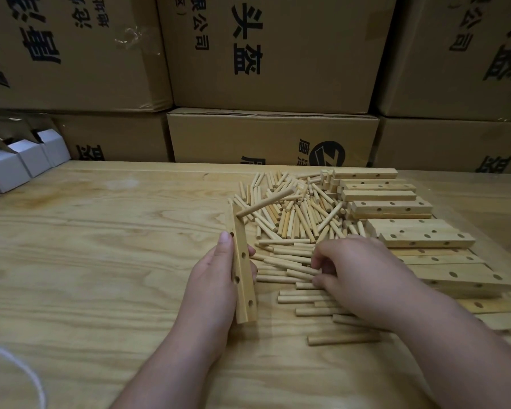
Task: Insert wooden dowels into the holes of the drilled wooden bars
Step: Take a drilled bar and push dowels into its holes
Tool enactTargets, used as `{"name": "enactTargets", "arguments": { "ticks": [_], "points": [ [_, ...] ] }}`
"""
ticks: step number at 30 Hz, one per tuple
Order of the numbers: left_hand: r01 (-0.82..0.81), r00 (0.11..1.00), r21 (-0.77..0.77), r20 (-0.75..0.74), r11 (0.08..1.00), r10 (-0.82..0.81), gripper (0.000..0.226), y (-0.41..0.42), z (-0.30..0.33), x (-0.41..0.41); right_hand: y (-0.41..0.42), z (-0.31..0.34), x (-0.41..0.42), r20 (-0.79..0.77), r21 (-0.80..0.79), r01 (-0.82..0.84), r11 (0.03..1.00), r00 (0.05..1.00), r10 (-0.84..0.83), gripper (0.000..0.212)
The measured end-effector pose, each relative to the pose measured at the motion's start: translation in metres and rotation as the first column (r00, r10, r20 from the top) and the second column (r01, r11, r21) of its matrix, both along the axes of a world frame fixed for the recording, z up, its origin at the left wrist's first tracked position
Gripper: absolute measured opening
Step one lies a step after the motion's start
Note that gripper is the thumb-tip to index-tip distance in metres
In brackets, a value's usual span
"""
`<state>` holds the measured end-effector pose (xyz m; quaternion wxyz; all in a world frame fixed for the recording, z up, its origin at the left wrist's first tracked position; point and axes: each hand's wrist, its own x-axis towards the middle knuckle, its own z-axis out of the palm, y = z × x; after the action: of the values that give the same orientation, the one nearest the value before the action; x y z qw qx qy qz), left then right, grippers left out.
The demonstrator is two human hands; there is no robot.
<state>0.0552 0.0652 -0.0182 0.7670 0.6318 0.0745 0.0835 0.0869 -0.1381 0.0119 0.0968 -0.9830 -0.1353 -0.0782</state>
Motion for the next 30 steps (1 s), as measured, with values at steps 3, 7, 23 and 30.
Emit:
{"name": "enactTargets", "arguments": {
  "ticks": [3,7,23,30],
  "points": [
    [0.028,0.999,-0.192,0.035,0.981,-0.021,0.053,0.000,0.002,0.000,0.001,0.003,0.000,-0.025,0.114,0.010,0.993,1.000,-0.007,0.010],
    [0.151,0.988,-0.483,0.102,0.863,-0.116,0.054,-0.001,0.003,0.002,0.013,0.010,-0.004,-0.071,0.461,0.021,0.887,0.997,0.013,0.009],
    [0.104,0.994,-0.573,0.081,0.813,-0.071,0.050,-0.001,0.007,0.005,0.012,0.039,-0.017,-0.116,0.677,-0.056,0.734,0.977,0.181,0.012],
    [0.075,0.997,-0.468,0.034,0.881,-0.067,0.044,-0.003,0.002,0.005,0.011,0.045,-0.022,-0.084,0.566,-0.146,0.811,0.969,0.233,0.018]
  ]
}}
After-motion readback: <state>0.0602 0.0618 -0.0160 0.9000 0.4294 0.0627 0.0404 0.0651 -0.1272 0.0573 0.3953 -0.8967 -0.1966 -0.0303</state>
